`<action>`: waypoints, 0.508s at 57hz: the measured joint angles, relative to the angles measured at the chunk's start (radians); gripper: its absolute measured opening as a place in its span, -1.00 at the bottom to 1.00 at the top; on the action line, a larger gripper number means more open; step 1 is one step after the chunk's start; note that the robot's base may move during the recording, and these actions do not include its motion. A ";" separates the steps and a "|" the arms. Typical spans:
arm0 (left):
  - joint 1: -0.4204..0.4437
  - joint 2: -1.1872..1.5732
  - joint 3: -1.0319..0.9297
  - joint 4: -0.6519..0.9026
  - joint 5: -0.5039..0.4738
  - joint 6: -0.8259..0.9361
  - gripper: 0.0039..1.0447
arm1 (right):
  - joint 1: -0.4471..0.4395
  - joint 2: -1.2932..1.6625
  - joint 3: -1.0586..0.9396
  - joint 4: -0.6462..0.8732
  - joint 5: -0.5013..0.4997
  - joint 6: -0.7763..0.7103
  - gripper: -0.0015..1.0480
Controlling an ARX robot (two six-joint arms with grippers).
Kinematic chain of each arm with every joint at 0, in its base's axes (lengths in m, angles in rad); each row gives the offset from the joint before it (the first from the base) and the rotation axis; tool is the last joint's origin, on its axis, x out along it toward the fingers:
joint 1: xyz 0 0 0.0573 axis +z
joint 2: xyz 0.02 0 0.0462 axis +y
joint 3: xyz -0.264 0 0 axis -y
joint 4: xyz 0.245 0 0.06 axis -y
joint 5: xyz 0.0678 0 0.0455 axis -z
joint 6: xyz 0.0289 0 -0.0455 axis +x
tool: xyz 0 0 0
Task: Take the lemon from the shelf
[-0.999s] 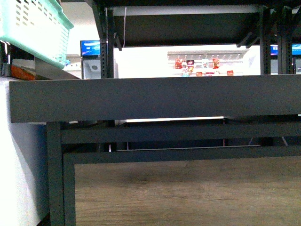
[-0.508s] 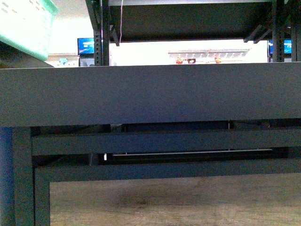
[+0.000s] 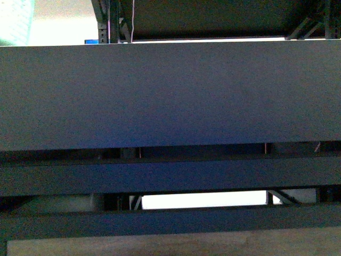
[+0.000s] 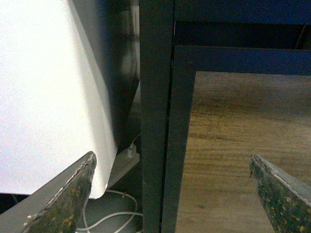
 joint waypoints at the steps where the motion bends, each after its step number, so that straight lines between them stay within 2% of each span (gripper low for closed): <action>1: 0.000 0.000 0.000 0.000 0.000 0.000 0.85 | 0.000 0.000 0.000 0.000 0.000 0.000 0.86; 29: 0.000 0.000 0.000 0.000 0.000 0.000 0.85 | 0.000 0.001 0.000 0.000 0.001 0.000 0.86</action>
